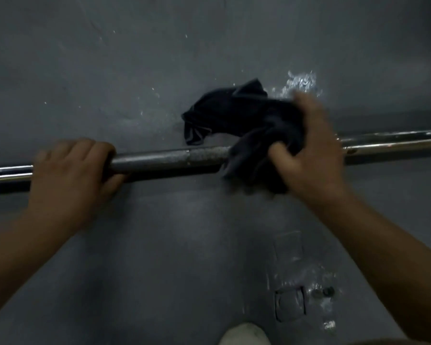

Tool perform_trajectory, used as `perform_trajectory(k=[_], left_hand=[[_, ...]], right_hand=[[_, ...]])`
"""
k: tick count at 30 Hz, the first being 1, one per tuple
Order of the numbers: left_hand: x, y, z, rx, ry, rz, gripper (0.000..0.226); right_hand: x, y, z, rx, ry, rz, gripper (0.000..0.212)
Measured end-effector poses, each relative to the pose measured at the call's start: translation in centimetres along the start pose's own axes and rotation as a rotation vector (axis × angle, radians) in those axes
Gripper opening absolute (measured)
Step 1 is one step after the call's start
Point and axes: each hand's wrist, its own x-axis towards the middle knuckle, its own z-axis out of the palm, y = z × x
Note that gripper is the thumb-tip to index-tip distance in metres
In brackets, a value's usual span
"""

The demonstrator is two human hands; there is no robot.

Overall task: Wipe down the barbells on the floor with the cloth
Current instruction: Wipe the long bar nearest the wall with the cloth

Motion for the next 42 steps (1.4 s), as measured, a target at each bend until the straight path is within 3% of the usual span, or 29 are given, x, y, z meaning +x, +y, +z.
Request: perform_trajectory(k=[2, 3, 6, 8, 10, 12, 14, 15, 17, 19, 21, 24, 26, 29, 30, 33, 36, 39, 42], left_hand=[[-0.2, 0.1, 1.0, 0.009, -0.011, -0.060, 0.043], [0.1, 0.0, 1.0, 0.025, -0.042, -0.074, 0.044], [2.2, -0.5, -0.4, 0.067, -0.137, -0.073, 0.044], [4.2, -1.0, -1.7, 0.033, -0.234, -0.106, 0.043], [5.8, -1.5, -2.5, -0.027, -0.335, -0.114, 0.045], [6.7, -1.9, -2.3, -0.080, -0.270, -0.091, 0.048], [7.1, -2.3, -1.6, -0.025, -0.135, -0.034, 0.057], [7.3, -2.4, -1.4, -0.012, -0.120, -0.009, 0.063], [7.3, -2.5, -1.5, -0.021, -0.125, 0.014, 0.068], [7.4, -2.5, -1.8, -0.033, -0.126, 0.020, 0.070], [7.2, -2.4, -2.2, -0.034, -0.136, 0.023, 0.070], [7.0, -2.3, -2.2, -0.020, -0.112, 0.070, 0.071], [7.0, -2.4, -2.0, -0.009, -0.100, 0.081, 0.072], [7.1, -2.5, -2.0, 0.019, -0.136, 0.063, 0.074], [7.1, -2.4, -2.1, 0.024, -0.146, 0.052, 0.074], [6.8, -2.2, -2.4, -0.014, -0.182, 0.024, 0.068], [4.5, -4.1, -2.6, -0.060, -0.179, 0.095, 0.067], [0.6, -10.4, -3.8, 0.010, -0.188, 0.193, 0.078], [-2.4, -19.4, -4.3, 0.138, -0.209, 0.200, 0.092]], right_hand=[[-0.8, 0.4, 1.3, -0.197, 0.125, 0.203, 0.063], [-1.0, -0.2, 2.9, -0.262, 0.107, 0.193, 0.056], [0.0, -5.6, 7.5, -0.090, -0.019, -0.064, 0.041], [0.6, -9.4, 8.8, 0.005, -0.157, -0.343, 0.044], [1.8, -10.1, 7.7, 0.100, -0.212, -0.458, 0.049], [2.9, -7.4, 5.3, 0.198, -0.076, -0.258, 0.053], [3.1, -3.3, 3.1, 0.100, 0.151, -0.024, 0.054], [2.7, -2.3, 3.0, -0.001, 0.190, 0.037, 0.050], [0.7, -2.6, 5.2, -0.254, 0.076, 0.072, 0.044], [-1.5, -4.7, 7.7, -0.438, -0.114, 0.019, 0.072], [-1.4, -5.8, 8.1, -0.563, -0.187, -0.124, 0.089], [2.7, -3.1, 4.0, -0.355, -0.246, -0.317, 0.094], [4.9, -0.7, 0.7, -0.185, -0.259, -0.201, 0.090], [5.0, 0.0, 1.4, -0.219, 0.054, 0.101, 0.063], [4.4, -1.2, 3.0, -0.252, 0.070, 0.108, 0.057], [2.6, -7.6, 6.6, -0.089, -0.190, -0.170, 0.053], [3.3, -9.6, 5.5, -0.099, -0.474, -0.317, 0.071], [6.0, -7.0, 3.1, -0.348, -0.393, -0.269, 0.066], [7.1, -4.8, 1.9, -0.632, -0.385, -0.339, 0.062]])
